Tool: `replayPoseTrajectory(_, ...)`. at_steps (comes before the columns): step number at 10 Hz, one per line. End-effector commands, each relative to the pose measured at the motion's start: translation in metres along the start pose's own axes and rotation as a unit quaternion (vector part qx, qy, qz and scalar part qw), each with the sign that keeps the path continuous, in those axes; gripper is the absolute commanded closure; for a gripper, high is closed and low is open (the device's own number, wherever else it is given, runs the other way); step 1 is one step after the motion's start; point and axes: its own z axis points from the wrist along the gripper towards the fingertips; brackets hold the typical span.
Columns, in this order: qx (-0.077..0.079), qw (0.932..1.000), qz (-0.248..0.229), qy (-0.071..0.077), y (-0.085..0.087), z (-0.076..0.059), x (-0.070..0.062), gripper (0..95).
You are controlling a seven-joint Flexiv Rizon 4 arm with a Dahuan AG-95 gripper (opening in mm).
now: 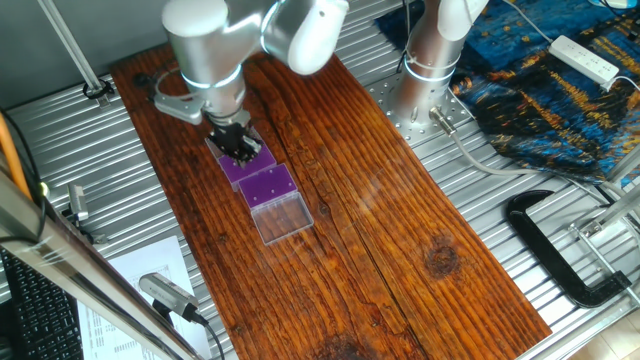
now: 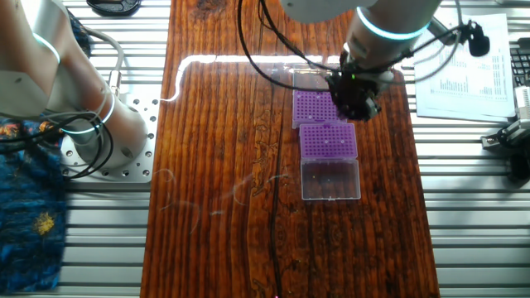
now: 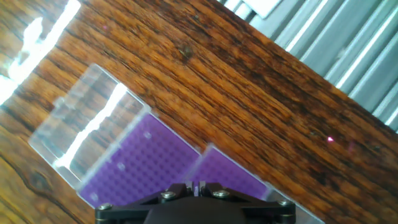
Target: Transfer all small pipette tips from one holder to another
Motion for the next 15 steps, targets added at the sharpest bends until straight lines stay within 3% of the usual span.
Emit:
replayPoseTrajectory(1,-0.005,0.9993,-0.035,-0.008,-0.013,-0.002,0.014,95.0)
replayPoseTrajectory(5,-0.004,0.9972,-0.067,-0.032,-0.023,0.000,0.041,95.0)
replayPoseTrajectory(7,0.001,0.9969,-0.069,-0.039,-0.020,0.006,0.048,95.0)
replayPoseTrajectory(8,-0.001,0.9960,-0.074,-0.050,-0.019,0.012,0.049,95.0)
replayPoseTrajectory(15,0.003,0.9951,-0.085,-0.050,-0.020,0.021,0.059,95.0)
